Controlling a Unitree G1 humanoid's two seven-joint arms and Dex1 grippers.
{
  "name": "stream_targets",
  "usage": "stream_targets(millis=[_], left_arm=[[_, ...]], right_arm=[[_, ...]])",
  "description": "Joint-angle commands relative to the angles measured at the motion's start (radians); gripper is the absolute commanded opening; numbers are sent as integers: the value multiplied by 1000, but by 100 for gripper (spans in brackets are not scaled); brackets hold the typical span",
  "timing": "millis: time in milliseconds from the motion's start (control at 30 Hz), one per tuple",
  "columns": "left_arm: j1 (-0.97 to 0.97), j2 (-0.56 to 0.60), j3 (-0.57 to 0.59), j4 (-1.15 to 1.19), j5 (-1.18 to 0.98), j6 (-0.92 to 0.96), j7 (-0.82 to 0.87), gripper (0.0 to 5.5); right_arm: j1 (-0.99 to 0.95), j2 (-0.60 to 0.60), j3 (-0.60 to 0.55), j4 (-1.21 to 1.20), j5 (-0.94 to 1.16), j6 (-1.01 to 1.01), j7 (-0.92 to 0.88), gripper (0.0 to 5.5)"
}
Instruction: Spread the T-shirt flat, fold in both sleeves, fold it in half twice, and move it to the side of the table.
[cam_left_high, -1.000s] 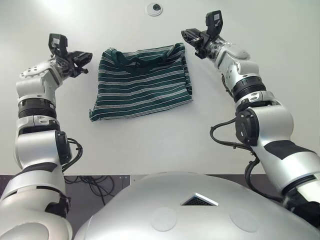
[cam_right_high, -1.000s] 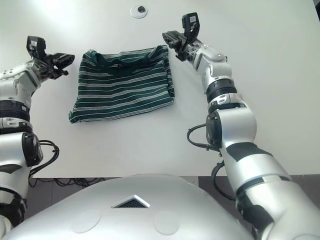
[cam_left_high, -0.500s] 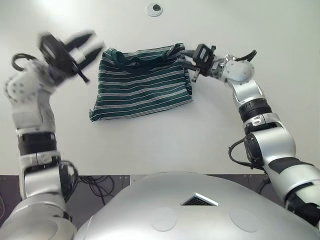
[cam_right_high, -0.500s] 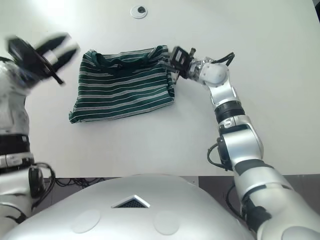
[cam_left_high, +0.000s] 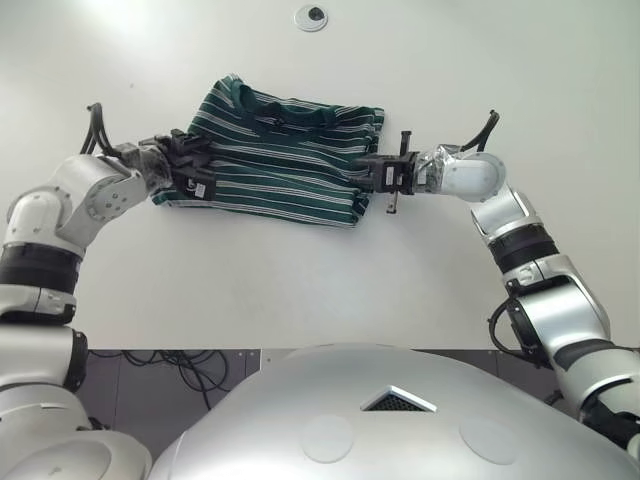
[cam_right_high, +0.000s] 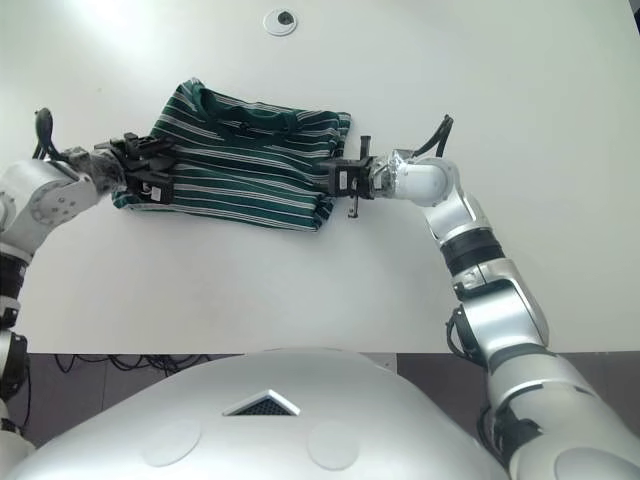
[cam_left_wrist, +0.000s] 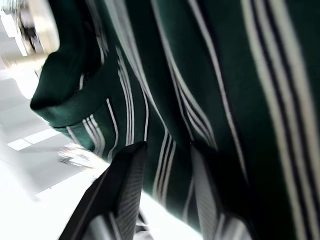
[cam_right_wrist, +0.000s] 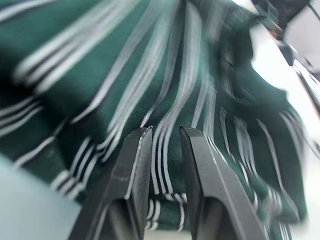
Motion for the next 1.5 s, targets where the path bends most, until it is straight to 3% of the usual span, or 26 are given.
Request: stream_targets(millis=[33, 167, 300, 367, 433, 533, 700, 800, 900, 1200, 1367, 1500], left_arm=[[-311, 3, -360, -44, 583, -24, 535, 155], [-486, -59, -450, -55, 702, -19, 737, 155], [-676, -45, -416, 129, 661, -24, 901, 155], [-629, 2, -336, 125, 503, -73, 892, 155], [-513, 51, -270, 122, 180, -219, 696, 155], [-313, 123, -309, 116, -223, -313, 282, 155], [-149, 139, -338, 119, -403, -198, -134, 155], [-141, 104, -343, 147, -322, -149, -214, 155], [-199, 48, -386, 186, -139, -126, -130, 155], [-426, -173, -603, 350, 327, -119, 472, 155], [-427, -132, -603, 309, 361, -114, 655, 155], [-388, -34, -470, 241, 197, -186, 692, 155]], right_arm=[[175, 42, 161, -387, 113, 185, 110, 100], [164, 159, 129, -455, 153, 261, 0, 100], [178, 84, 13, -559, 224, 314, -21, 100], [187, 35, -46, -582, 243, 322, -27, 100], [178, -6, -89, -564, 224, 307, -46, 100], [141, -73, -99, -436, 40, 184, -134, 100], [139, -136, -67, -294, -90, 99, -185, 100], [126, -163, -12, -200, -193, 41, -212, 100], [159, -179, 41, -205, -178, 9, -141, 100], [258, -206, 112, -387, 11, 77, 41, 100], [250, -224, 31, -422, 23, 119, -7, 100], [280, -260, -52, -452, 108, 141, -1, 100]])
